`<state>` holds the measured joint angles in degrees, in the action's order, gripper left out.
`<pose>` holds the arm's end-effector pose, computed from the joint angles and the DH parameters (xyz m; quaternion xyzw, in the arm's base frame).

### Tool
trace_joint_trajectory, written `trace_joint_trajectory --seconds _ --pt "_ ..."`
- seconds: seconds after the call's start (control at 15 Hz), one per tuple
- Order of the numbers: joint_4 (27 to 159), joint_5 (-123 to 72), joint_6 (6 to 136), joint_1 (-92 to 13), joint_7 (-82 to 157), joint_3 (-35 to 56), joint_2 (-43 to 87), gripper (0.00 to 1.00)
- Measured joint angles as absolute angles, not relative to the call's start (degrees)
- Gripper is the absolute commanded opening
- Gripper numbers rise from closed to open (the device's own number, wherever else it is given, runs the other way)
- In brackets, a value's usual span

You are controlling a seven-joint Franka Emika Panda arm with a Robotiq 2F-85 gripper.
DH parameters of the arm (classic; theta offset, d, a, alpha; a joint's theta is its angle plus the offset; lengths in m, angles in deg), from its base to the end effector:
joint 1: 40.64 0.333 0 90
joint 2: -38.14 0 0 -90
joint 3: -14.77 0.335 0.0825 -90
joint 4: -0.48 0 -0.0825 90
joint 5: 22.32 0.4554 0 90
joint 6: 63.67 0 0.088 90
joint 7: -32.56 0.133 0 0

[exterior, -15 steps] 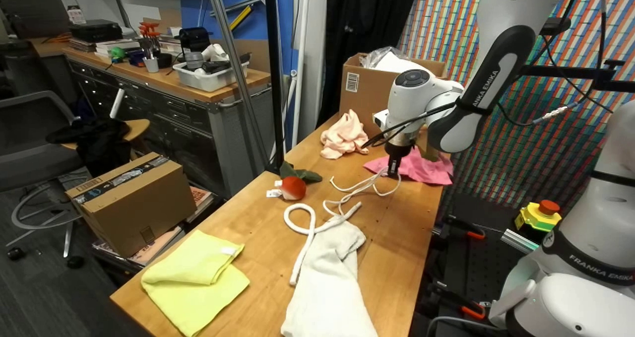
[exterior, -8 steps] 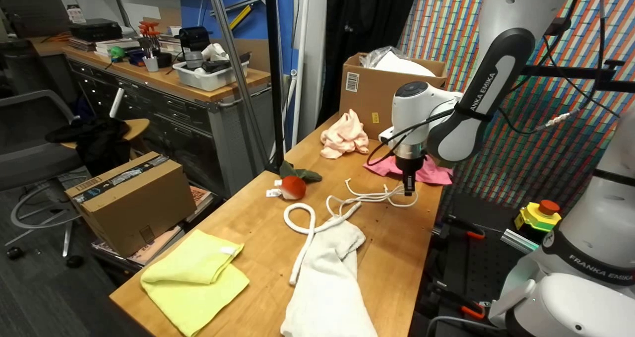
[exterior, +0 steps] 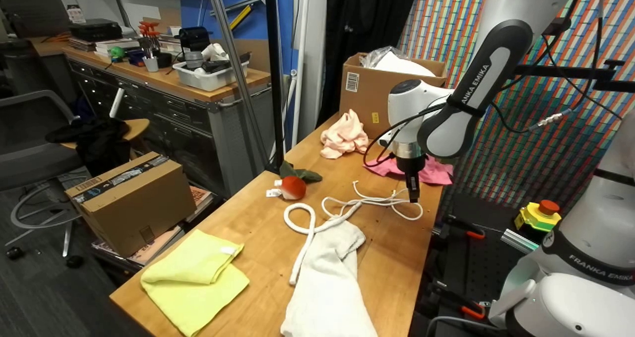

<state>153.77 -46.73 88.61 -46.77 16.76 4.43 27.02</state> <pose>0.3881 -0.1155 0.0816 0.9714 0.1905 -0.1273 0.0624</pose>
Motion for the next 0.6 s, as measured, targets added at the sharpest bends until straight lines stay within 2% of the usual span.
trace_joint_trajectory --seconds 0.27,0.33,0.6 --pt "153.6 -46.7 87.7 -46.7 16.7 5.0 28.6 0.95" --pt "153.6 -46.7 87.7 -46.6 16.7 5.2 29.2 0.99" --pt "153.7 -46.7 87.6 -45.8 16.8 7.0 32.1 1.00"
